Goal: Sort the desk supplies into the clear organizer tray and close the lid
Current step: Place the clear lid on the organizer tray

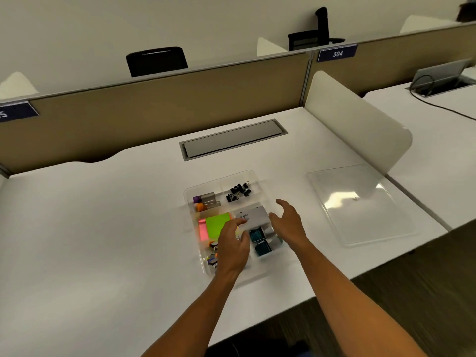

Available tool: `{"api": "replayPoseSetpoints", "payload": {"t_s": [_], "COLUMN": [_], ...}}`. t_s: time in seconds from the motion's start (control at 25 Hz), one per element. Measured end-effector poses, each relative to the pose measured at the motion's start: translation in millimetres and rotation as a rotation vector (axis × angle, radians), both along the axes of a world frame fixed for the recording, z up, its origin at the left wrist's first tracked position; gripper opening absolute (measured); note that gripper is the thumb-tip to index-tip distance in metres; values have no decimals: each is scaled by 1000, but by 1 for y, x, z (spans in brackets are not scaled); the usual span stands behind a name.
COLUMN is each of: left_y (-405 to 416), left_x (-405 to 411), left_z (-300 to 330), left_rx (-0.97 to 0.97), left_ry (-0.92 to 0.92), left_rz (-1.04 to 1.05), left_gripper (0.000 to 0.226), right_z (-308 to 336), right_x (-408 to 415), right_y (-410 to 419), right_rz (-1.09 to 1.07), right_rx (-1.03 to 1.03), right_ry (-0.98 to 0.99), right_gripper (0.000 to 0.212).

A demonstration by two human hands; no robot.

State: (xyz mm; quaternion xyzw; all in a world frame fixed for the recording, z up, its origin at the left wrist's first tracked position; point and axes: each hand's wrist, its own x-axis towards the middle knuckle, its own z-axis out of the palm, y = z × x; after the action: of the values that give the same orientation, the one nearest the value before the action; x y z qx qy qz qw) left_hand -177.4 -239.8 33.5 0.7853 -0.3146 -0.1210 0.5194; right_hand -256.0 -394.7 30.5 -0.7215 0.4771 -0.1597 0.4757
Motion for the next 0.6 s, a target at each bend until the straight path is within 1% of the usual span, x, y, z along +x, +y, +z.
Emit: {"api": "replayPoseSetpoints", "payload": {"t_s": [0.16, 0.28, 0.44, 0.6], "left_y": [-23, -49, -97, -149], "left_x": [-12, -27, -55, -97], "left_z": [12, 17, 22, 21], "left_rx": [7, -5, -23, 31], "left_ry": [-5, 41, 127, 303], "left_rz": [-128, -183, -149, -125], "left_gripper": [30, 34, 37, 42], "right_z": [0, 0, 3, 3], "right_x": [-20, -43, -83, -128], "right_y": [-13, -36, -78, -129], "right_rz": [-38, -55, -66, -73], "right_rx": [-88, -117, -110, -107], "right_ry": [27, 62, 55, 41], "right_gripper": [55, 57, 60, 62]}}
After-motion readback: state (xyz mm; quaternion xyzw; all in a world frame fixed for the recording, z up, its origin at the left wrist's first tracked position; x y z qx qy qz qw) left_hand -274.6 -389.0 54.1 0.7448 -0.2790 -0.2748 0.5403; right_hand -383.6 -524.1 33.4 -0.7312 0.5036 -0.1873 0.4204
